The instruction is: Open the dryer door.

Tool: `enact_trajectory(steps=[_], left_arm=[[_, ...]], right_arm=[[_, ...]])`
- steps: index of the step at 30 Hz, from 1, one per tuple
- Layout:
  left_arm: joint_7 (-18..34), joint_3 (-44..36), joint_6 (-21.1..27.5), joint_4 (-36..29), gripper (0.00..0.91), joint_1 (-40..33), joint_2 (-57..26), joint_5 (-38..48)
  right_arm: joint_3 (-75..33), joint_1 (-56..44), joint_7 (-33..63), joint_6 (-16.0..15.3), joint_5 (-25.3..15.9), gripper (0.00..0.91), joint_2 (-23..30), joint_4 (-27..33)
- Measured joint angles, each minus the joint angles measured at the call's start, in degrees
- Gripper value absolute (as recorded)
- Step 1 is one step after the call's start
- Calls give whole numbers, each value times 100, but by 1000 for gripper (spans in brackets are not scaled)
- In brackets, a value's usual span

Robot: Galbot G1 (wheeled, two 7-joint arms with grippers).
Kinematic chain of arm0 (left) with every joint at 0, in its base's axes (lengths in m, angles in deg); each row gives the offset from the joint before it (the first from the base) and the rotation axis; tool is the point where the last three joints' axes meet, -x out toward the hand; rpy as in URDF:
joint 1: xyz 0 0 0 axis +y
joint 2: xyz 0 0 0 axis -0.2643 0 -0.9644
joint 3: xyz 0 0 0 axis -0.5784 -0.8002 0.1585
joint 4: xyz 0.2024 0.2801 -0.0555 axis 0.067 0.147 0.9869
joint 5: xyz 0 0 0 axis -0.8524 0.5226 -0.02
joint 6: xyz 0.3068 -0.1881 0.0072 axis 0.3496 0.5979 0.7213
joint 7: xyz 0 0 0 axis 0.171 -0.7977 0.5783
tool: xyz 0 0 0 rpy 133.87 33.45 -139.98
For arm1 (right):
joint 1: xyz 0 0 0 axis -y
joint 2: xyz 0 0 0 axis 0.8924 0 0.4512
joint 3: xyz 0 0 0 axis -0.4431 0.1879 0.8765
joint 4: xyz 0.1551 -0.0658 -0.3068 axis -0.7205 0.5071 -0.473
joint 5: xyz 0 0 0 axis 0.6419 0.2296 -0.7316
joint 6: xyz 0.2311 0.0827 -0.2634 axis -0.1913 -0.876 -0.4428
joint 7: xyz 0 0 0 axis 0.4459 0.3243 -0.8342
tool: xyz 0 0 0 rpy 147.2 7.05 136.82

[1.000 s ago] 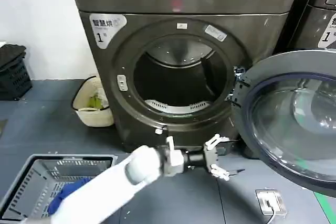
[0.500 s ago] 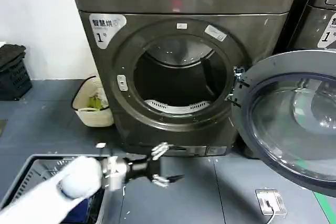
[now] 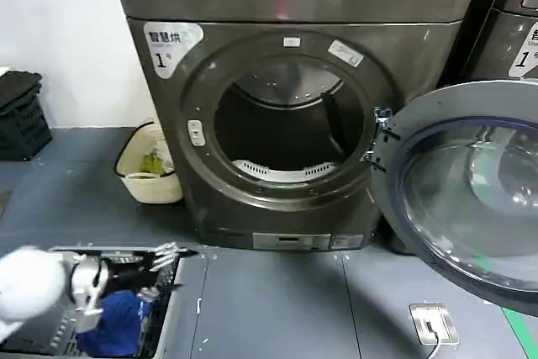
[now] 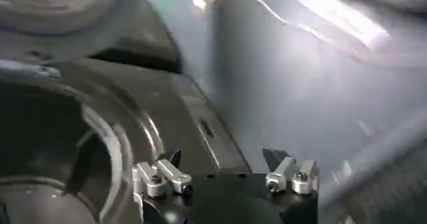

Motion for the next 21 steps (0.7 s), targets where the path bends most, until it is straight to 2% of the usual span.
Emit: enact_trajectory(steps=[7,16,21], left_arm=[[-79,582,-885,249,907,294,-482,-1144],[93,655,-2126,544,907,357,-945,-2471],[311,547,-2229,603,907,366,-1054,-3102]], right_arm=[[68,-44,16,-118,251,907,21,-61],[93,-34,46,-106,385,907,50,-21],[119,-2,61,-91,408,907,75,-55]])
